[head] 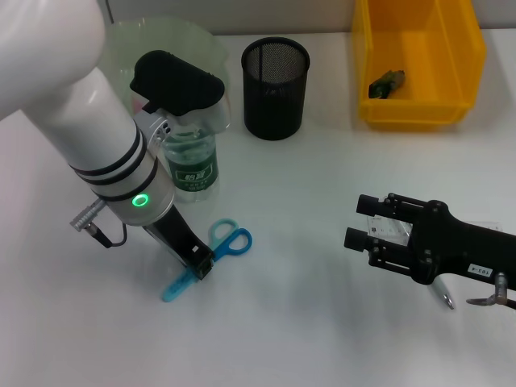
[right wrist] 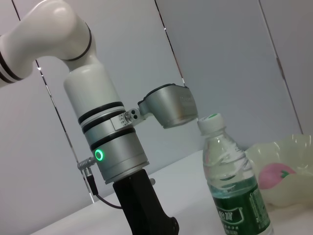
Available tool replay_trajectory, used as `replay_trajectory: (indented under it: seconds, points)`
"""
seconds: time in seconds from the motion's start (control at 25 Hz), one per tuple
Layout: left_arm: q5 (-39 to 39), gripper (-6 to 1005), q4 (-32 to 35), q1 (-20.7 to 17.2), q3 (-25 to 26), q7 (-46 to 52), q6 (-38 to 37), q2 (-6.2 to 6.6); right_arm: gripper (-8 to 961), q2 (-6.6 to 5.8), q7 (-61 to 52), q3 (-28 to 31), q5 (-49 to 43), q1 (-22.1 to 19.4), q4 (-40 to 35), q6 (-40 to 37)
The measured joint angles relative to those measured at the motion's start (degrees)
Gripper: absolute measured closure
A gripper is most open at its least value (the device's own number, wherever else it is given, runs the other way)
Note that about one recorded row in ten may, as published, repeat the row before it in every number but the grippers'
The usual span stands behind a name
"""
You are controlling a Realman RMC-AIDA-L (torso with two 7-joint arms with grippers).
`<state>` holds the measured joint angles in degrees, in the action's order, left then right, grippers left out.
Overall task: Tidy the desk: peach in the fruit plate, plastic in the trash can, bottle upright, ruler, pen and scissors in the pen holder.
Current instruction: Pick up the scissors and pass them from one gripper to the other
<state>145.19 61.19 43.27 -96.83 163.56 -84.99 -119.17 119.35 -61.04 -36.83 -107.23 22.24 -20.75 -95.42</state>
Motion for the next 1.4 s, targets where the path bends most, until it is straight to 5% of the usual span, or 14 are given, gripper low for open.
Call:
replay_trajectory:
  seconds: [0.4,1.0,1.4]
  points:
    - [-0.4,781,1.9,-0.1,0.0,-0.9,-0.6,-0.01,316,0.0,0.1,1.2,0.1,-0.4,0.0,-0.3]
    - [-1.3,776,18.3,-1.4,1.3,-1.0,-4.7,0.09,316,-0.09,0.3,13.0,0.1,-4.0,0.1,-3.4]
    - [-14.0,773,28.9,-3.2,7.4,-7.8,0.1,0.22,317,-0.13,0.3,16.2,0.2,-5.6,1.2,-4.0]
